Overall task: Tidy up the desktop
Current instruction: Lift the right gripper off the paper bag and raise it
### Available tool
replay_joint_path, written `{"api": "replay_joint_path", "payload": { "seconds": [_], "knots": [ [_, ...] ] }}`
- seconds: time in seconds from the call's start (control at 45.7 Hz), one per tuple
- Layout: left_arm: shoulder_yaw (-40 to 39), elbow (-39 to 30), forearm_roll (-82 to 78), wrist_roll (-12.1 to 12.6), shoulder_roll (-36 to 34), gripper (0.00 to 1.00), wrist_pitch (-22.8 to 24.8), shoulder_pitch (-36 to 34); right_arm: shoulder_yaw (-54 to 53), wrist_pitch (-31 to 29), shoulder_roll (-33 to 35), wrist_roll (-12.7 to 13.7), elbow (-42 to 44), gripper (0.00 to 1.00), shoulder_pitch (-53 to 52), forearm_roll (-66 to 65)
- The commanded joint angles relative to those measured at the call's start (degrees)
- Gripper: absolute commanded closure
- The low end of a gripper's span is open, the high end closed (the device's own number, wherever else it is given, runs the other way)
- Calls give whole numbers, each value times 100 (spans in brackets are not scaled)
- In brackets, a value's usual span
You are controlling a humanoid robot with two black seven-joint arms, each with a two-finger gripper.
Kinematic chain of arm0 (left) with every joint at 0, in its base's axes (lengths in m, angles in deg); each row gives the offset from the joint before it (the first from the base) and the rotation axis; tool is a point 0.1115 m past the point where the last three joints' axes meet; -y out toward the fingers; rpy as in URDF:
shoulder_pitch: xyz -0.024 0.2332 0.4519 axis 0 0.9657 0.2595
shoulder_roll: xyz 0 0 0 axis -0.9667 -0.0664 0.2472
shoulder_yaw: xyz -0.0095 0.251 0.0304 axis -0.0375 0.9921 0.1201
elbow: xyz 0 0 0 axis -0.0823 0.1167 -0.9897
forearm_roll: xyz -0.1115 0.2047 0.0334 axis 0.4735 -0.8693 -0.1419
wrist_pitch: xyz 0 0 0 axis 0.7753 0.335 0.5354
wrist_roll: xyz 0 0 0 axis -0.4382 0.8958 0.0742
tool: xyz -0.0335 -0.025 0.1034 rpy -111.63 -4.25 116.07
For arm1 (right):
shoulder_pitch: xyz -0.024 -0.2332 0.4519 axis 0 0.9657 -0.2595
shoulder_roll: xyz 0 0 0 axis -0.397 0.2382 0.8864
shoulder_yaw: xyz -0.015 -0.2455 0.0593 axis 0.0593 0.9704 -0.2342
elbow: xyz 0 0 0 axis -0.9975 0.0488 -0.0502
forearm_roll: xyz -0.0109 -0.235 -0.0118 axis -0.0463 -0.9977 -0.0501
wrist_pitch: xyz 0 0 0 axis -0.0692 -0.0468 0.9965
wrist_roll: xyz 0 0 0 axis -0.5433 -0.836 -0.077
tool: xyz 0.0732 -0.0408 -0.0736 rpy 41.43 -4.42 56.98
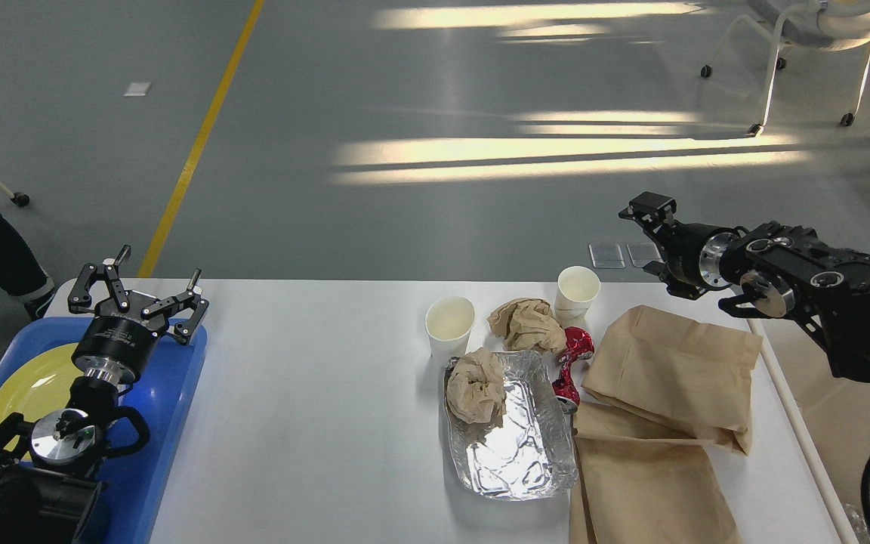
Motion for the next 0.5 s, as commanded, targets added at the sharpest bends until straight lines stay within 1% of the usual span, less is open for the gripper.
{"api": "replay_joint_path", "payload": {
  "seconds": [0.0, 0.066, 0.197, 0.285, 0.307, 0.482],
  "knots": [
    [0, 0, 0, 1, 0, 4, 4, 0, 1181, -233, 17, 44, -78, 0, -661, 26],
    [0, 0, 0, 1, 0, 4, 4, 0, 1726, -426, 0, 44, -174, 0, -995, 35],
    [9, 0, 0, 1, 0, 4, -5, 0, 2597, -1138, -70, 53, -395, 0, -1575, 70],
    [0, 0, 0, 1, 0, 4, -5, 0, 3212, -1420, -167, 44, -447, 0, -1883, 175],
    [0, 0, 0, 1, 0, 4, -5, 0, 3527, -1499, -237, 36, -465, 0, -2066, 419],
    [0, 0, 0, 1, 0, 4, 4, 0, 4390, -1526, -404, 36, -456, 0, -2358, 1950]
  ]
}}
